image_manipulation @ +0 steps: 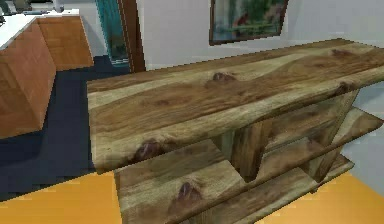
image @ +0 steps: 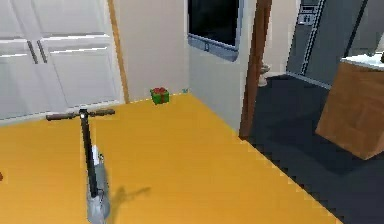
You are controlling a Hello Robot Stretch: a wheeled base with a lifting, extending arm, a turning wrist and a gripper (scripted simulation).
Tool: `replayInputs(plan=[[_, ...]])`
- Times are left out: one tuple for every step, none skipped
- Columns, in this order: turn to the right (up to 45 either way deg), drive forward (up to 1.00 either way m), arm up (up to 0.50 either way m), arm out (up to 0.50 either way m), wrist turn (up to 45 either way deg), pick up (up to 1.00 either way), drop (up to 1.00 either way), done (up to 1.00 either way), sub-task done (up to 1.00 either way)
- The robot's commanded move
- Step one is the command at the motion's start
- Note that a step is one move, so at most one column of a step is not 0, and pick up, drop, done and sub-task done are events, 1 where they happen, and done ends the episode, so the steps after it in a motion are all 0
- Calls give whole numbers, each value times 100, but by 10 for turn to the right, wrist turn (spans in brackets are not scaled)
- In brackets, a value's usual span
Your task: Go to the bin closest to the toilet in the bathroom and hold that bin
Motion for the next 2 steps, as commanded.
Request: replayInputs(plan=[[60,0,0,0,0,0,0,0,0],[0,20,0,0,0,0,0,0,0]])
